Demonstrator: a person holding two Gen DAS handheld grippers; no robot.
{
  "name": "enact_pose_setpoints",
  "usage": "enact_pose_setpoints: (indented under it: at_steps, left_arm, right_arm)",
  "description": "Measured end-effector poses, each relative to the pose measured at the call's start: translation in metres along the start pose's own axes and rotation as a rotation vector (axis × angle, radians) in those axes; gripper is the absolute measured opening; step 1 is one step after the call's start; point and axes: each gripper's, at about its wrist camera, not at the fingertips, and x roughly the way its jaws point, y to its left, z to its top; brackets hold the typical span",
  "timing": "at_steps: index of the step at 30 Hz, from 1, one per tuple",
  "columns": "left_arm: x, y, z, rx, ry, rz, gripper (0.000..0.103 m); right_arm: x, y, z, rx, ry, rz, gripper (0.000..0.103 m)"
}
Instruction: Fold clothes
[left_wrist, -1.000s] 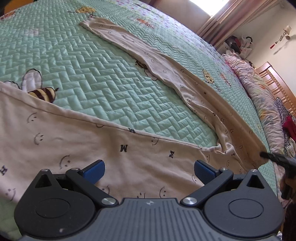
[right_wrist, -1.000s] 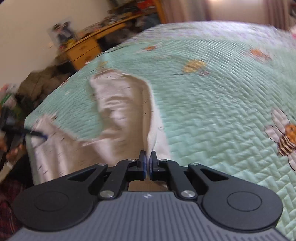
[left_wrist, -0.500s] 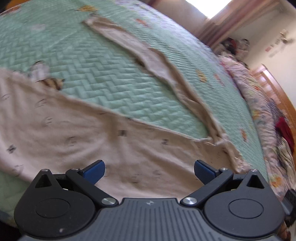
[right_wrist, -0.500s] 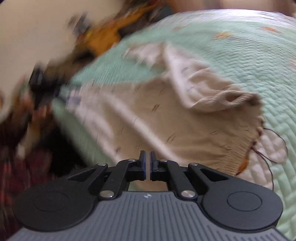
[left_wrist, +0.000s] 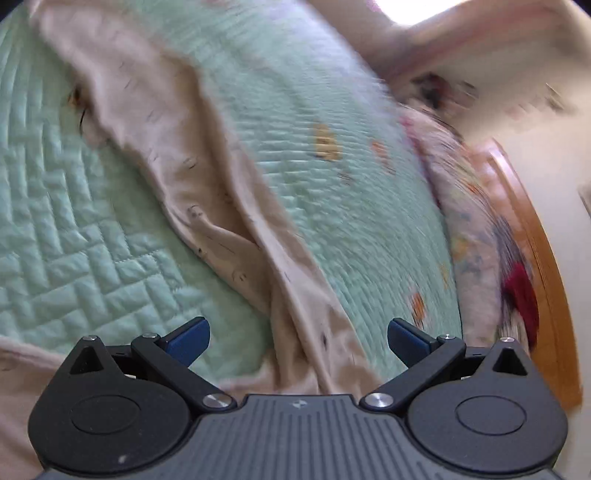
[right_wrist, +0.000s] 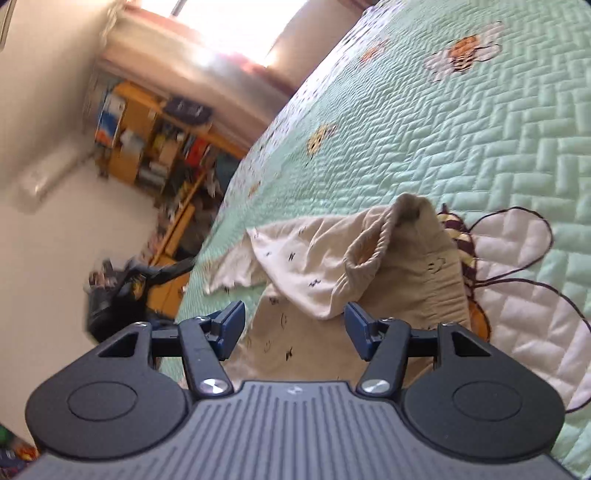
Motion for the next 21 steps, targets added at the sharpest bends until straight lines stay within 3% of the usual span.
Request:
enact_pose_setpoints:
  at_steps: [2,8,13,17,21]
  left_arm:
    - [0.011,-0.001,0.012,-0.029,-0.010,-0.007,0.102]
    - [0.021,-0.014,0.035,0.007,-0.080,-0.060,0.102]
    - [0.042,-0.018,0.058,0.012,-0.109,-0.003,0.102]
    - [0.055,-0.017,0.072,0.030,-0.105,0.051,0.102]
    - [0.058,-0.009,0.071,0.057,-0.108,0.060,0.099]
  right_arm:
    - [-0.002,-0.006,0.002,0.030,-0.016,0.013,0.062]
    - [0.001,-0.016,0.004,0.056,-0.038,0.035,0.063]
    - [0.003,-0.006,0.001,0.006,-0.053,-0.008,0.064]
    - [0.003,-0.002,0.001,-0.008,-0.065,-0.045,0.072]
    - [0.005,0.001,0.001,-0.025,-0.076,-0.095,0.073]
